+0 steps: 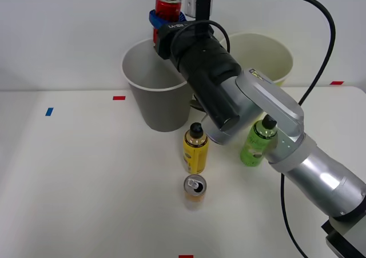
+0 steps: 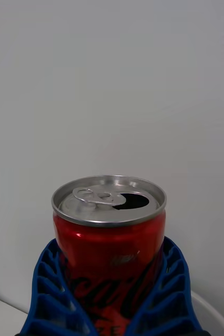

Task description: Put cans in the gray bin, plastic bottles in the light green bin

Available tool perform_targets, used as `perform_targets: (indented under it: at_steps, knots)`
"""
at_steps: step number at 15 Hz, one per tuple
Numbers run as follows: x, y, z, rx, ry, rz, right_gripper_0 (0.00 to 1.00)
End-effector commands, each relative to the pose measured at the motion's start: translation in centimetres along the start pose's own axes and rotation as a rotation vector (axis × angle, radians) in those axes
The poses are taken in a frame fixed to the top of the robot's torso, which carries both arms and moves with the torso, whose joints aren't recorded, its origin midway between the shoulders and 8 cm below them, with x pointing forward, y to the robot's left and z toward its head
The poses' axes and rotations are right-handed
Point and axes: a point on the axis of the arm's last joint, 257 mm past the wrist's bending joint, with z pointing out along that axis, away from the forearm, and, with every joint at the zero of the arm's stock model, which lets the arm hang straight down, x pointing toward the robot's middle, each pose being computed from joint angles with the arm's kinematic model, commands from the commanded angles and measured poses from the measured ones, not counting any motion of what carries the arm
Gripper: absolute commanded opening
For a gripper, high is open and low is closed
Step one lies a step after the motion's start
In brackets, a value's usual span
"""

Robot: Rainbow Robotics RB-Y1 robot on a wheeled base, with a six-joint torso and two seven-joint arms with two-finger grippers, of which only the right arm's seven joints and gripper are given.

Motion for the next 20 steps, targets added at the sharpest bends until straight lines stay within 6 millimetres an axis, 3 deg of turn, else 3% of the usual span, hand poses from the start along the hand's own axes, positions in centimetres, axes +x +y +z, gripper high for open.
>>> perform_targets:
  at_steps: [1, 7, 8, 10, 12, 13, 15, 20]
  knots:
    - [1.72, -0.02, 0.58, -0.014, 0.035, -0.059, 0.00]
    - [2.20, -0.01, 0.76, -0.022, 0.045, -0.059, 0.02]
    - [2.14, -0.17, 0.73, -0.021, 0.045, -0.059, 0.13]
    - [2.11, 0.16, 0.75, -0.027, 0.043, -0.046, 0.50]
    - [2.12, 0.26, 0.76, -0.032, 0.042, -0.029, 0.73]
    - [2.02, 0.46, 0.75, -0.038, 0.040, -0.021, 0.80]
    - [1.87, 0.80, 0.78, -0.045, 0.033, -0.011, 0.86]
    - [1.26, 0.60, 0.81, -0.040, 0.012, -0.025, 0.88]
